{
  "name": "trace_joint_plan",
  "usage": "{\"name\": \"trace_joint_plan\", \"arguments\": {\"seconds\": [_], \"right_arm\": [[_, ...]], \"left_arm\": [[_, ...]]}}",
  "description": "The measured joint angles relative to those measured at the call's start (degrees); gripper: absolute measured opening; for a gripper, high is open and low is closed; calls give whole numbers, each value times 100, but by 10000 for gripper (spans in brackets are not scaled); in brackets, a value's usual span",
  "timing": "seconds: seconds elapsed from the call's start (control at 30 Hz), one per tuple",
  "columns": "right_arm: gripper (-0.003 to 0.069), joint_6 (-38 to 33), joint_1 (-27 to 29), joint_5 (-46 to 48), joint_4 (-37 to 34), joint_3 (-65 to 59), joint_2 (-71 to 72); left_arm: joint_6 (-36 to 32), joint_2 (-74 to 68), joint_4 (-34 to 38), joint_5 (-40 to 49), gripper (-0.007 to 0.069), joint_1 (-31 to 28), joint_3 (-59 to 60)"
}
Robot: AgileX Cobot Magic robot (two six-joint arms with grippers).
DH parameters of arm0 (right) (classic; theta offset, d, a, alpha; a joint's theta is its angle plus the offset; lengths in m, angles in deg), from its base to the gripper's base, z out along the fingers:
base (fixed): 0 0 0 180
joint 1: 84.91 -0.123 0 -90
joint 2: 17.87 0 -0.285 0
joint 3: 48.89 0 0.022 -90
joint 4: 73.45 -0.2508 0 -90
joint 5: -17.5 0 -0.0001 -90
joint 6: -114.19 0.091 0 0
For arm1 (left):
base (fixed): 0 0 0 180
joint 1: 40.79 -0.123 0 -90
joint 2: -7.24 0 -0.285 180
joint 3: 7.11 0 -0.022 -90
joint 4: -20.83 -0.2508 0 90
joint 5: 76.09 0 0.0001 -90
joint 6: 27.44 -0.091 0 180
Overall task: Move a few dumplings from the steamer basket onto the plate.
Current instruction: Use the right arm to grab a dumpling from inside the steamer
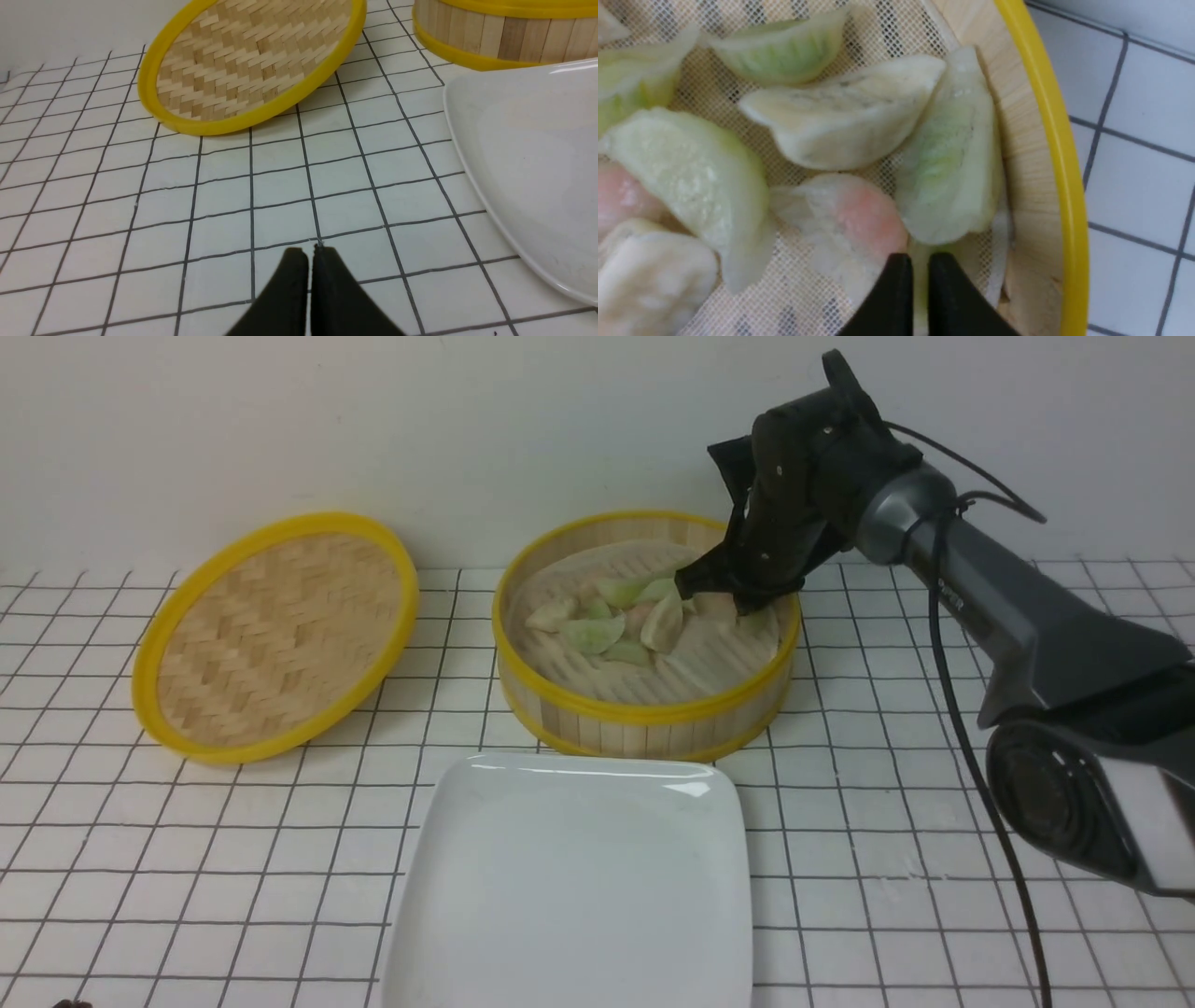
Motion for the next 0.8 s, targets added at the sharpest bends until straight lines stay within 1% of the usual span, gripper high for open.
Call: {"name": "trace_joint_plan", "arguments": {"seconds": [0.03, 0.17, 0.37, 0.47, 0.5, 0.53, 0.67, 0.7, 0.77, 0.8], "right_arm": [[-4, -6, 0, 40, -117, -33, 70], [-10, -70, -5, 69, -274, -44, 284], [1, -124, -5, 68, -131, -37, 397], [56, -255, -5, 68, -143, -37, 363], [62, -268, -5, 68, -146, -37, 363], [106, -360, -5, 68, -181, -42, 349], [218, -481, -5, 68, -279, -42, 264], [261, -481, -5, 68, -314, -42, 204], [305, -481, -5, 68, -361, -42, 120], [309, -481, -5, 68, -361, -42, 107]], "left_arm": [[0, 0, 0, 0, -6, 0, 0], [0, 0, 0, 0, -6, 0, 0], [0, 0, 0, 0, -6, 0, 0], [0, 0, 0, 0, -6, 0, 0], [0, 0, 0, 0, -6, 0, 0], [0, 0, 0, 0, -6, 0, 0], [0, 0, 0, 0, -6, 0, 0], [0, 0, 0, 0, -6, 0, 0], [0, 0, 0, 0, -6, 0, 0], [0, 0, 0, 0, -6, 0, 0]]}}
